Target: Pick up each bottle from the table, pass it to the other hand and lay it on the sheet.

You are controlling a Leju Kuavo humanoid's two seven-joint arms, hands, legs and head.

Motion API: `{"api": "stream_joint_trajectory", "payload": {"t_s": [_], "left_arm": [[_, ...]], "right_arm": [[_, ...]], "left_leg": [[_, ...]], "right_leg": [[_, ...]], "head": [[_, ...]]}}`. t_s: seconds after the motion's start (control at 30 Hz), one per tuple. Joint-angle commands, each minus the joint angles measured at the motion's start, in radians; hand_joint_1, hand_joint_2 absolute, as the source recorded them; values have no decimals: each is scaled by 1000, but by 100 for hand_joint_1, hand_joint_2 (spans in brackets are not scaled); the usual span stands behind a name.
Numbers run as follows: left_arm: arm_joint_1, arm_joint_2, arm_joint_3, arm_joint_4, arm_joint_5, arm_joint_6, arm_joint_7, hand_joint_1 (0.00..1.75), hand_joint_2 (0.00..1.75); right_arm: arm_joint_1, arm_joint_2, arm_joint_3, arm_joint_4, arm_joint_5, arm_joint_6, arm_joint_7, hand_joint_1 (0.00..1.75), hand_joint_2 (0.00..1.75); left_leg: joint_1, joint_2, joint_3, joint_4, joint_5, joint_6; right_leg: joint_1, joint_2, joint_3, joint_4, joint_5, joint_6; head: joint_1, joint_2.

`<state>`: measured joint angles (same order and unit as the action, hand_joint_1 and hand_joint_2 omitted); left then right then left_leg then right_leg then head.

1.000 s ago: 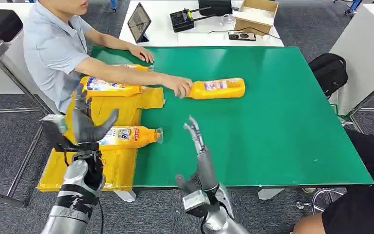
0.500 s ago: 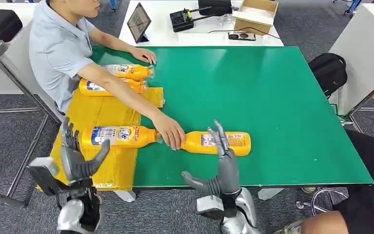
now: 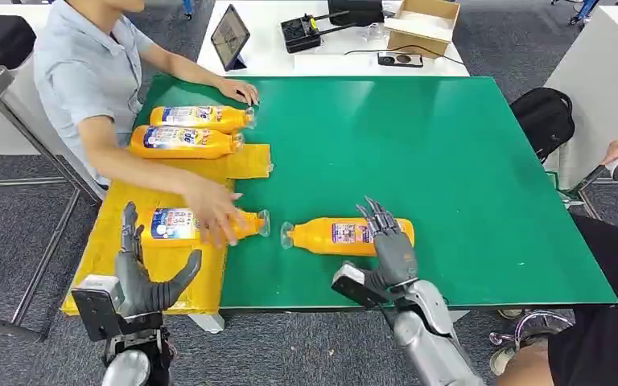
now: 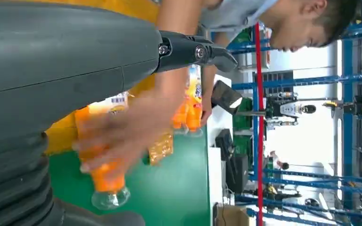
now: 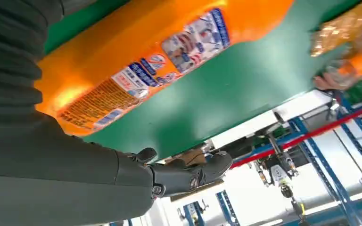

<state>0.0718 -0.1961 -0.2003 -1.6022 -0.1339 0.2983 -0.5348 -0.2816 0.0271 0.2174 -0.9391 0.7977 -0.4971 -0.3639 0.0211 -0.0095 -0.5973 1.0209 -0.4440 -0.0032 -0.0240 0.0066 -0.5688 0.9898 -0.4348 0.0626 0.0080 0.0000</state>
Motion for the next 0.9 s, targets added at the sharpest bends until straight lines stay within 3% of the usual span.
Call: {"api": "stream_joint_trajectory", "payload": {"t_s": [0.03, 0.27, 0.5, 0.73, 0.9], "left_arm": [[-82, 23, -51, 55, 36, -20, 17, 0, 175], [-83, 43, -63, 59, 40, -47, 95, 0, 175], [-92, 63, -78, 41, -13, -54, 108, 0, 175], [-102, 61, -92, 31, -47, -45, 110, 0, 175], [-93, 53, -83, 23, -33, -64, 130, 0, 175]], "right_arm": [[-215, -8, 16, 285, 91, -21, 77, 0, 175], [-275, -27, 45, 366, 147, 103, 196, 0, 175], [-260, -40, 54, 344, 122, 206, 183, 0, 175], [-242, -47, 75, 326, 143, 194, 198, 0, 175], [-263, -64, 150, 349, 293, 164, 358, 0, 175]], "left_leg": [[-1, 3, 1, 0, 0, 2], [0, 2, 3, -1, 0, 1], [0, 0, 1, 0, 0, 1], [0, 0, 1, 0, 0, 1], [0, 0, 1, 0, 0, 1]], "right_leg": [[0, 1, 0, 0, 1, -3], [0, 0, 2, -1, 1, -3], [0, -1, 1, 0, 0, -2], [0, -1, 1, -1, 0, -2], [1, -1, 1, 0, 0, -2]], "head": [[0, 0], [0, 0], [0, 0], [0, 0], [0, 0]]}}
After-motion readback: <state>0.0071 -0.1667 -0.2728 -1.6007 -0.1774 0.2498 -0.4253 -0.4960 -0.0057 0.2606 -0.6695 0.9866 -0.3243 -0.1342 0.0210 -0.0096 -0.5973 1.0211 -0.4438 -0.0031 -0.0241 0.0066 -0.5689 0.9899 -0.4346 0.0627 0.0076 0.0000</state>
